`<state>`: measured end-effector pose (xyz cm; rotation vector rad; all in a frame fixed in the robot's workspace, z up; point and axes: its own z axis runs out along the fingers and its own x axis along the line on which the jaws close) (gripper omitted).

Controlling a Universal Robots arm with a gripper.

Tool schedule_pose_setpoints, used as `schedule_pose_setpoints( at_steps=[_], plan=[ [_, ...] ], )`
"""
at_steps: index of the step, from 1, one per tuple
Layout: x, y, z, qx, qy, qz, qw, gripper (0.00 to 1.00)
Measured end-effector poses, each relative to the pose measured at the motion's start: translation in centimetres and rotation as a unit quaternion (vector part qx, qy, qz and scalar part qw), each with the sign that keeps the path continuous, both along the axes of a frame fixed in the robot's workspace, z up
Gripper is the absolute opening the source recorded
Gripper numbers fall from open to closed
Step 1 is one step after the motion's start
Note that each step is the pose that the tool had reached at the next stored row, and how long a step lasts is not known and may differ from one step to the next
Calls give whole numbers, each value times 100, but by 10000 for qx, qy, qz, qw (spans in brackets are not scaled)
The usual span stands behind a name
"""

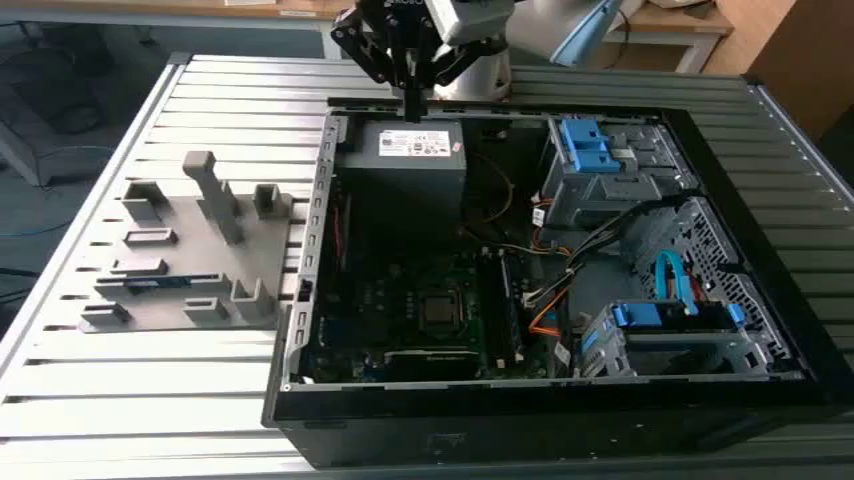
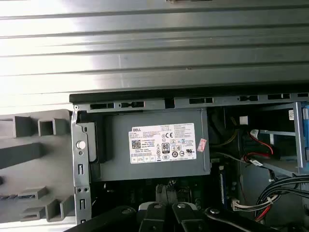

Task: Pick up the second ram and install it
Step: 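Reach for the second ram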

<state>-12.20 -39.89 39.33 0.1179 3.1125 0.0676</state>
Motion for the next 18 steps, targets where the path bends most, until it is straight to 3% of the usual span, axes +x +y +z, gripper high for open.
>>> schedule_pose_setpoints(
  at_steps=[4,18],
  plan=[
    [-42,0,1,-1,0,0,10000,10],
    [-653,0,-2,0,-27,-1,10000,10]
  ],
)
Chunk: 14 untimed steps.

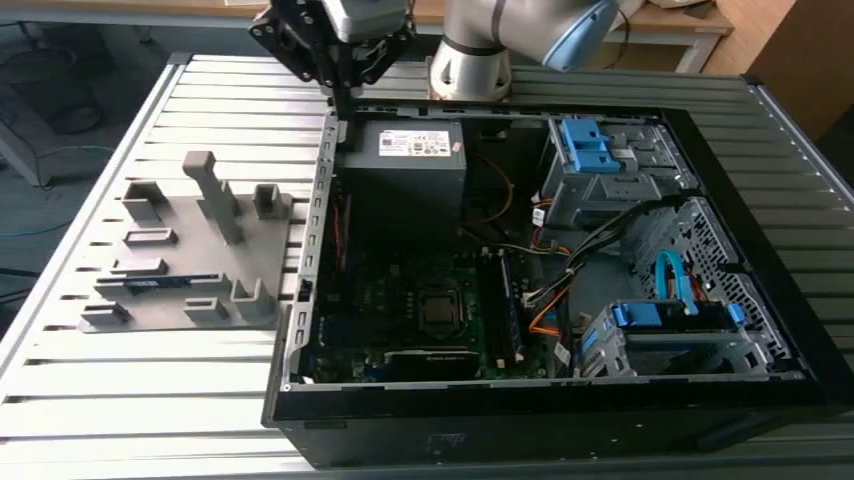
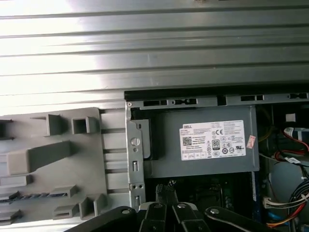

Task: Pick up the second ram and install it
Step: 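Reach for the second ram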

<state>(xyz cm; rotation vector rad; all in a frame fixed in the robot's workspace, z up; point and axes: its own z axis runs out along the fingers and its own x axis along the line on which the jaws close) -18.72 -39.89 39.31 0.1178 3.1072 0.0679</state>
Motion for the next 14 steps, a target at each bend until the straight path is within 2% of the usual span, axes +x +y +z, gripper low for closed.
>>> schedule_pose_setpoints(
  at_steps=[14],
  plan=[
    [-422,0,-12,-1,0,0,10000,10]
  ],
)
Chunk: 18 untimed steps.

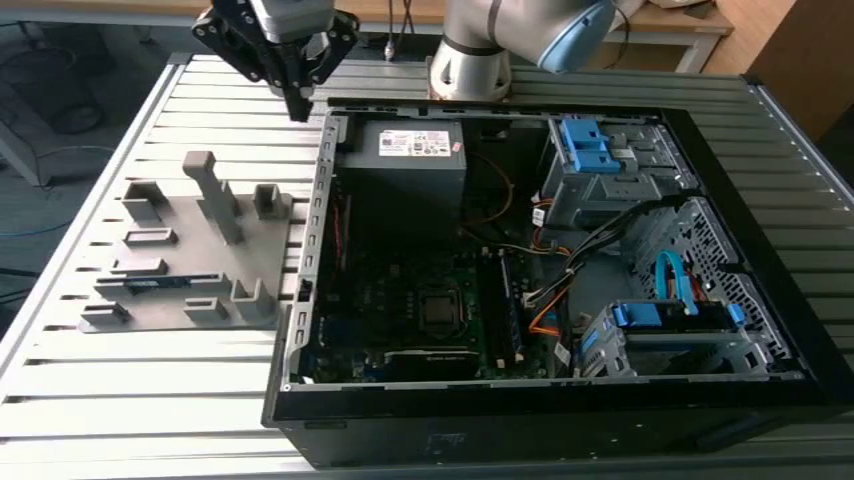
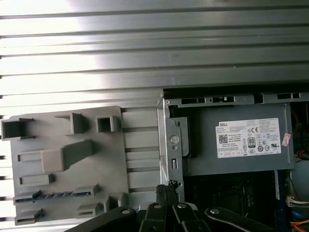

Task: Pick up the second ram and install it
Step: 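Reach for the second ram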

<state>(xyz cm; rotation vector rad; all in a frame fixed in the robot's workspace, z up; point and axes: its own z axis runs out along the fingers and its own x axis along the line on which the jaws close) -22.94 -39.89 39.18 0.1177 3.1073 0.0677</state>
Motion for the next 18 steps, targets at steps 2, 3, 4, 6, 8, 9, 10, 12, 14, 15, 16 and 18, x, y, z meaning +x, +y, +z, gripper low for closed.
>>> schedule_pose_setpoints(
  at_steps=[2,3,4,6,8,9,10,12,14,15,16,18],
  plan=[
    [-70,0,-3,0,0,1,10000,10],
    [-109,0,-5,1,0,1,10000,10],
    [-149,0,-6,1,0,0,10000,10],
    [-231,0,-8,1,-1,0,10000,10],
    [-298,0,-10,0,0,1,10000,10],
    [-327,0,-11,0,-1,0,10000,10],
    [-355,0,-12,1,-1,0,10000,10],
    [-407,0,-14,0,-1,0,10000,10],
    [-456,0,-15,0,0,0,10000,10],
    [-480,0,-16,0,0,0,10000,10],
    [-506,0,-17,0,-1,1,10000,10],
    [-559,0,-19,0,0,0,10000,10]
  ],
)
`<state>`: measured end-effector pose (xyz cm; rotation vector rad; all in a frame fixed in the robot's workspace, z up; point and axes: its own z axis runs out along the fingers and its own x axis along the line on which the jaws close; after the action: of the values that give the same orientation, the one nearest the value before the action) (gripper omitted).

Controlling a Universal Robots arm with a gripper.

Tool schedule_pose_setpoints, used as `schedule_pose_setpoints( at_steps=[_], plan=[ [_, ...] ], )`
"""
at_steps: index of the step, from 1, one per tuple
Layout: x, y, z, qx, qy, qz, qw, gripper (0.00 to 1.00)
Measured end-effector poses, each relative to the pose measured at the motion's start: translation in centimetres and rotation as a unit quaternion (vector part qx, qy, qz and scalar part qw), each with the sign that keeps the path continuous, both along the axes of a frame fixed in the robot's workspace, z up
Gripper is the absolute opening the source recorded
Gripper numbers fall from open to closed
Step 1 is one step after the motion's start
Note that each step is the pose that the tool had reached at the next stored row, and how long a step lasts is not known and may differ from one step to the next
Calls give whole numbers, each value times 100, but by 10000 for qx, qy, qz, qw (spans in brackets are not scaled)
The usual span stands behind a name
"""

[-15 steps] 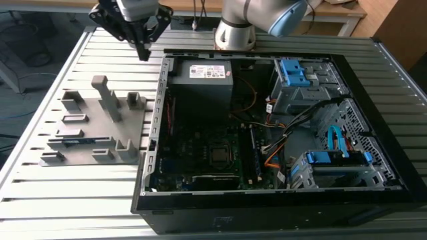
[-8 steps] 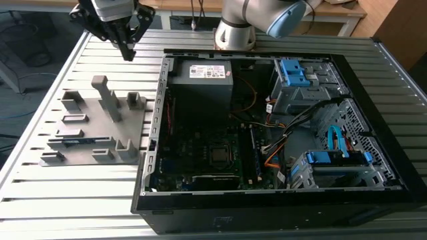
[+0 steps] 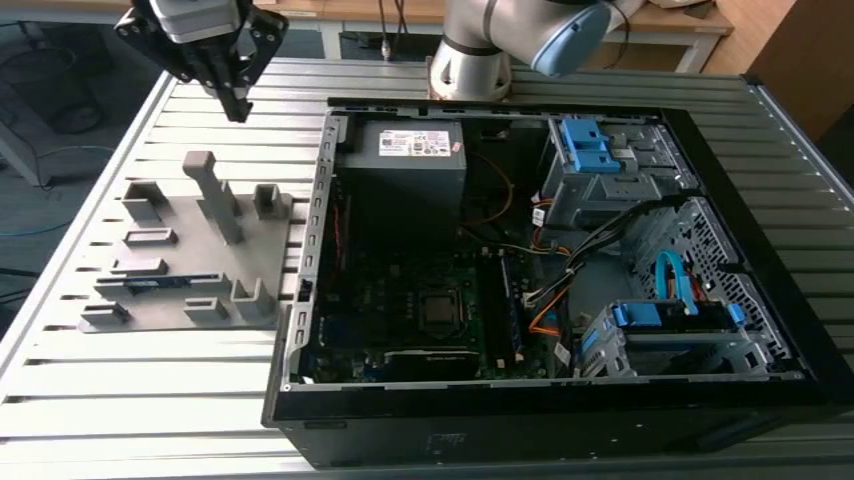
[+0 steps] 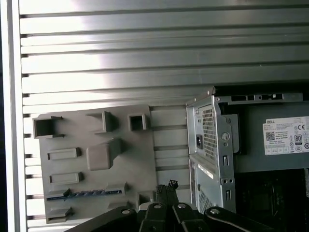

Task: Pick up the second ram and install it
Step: 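Reach for the second ram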

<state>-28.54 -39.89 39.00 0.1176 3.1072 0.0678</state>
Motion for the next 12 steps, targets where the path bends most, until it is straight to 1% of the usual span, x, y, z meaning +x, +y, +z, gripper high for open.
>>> schedule_pose_setpoints(
  at_steps=[12],
  plan=[
    [-309,0,-11,0,0,0,10000,10]
  ],
)
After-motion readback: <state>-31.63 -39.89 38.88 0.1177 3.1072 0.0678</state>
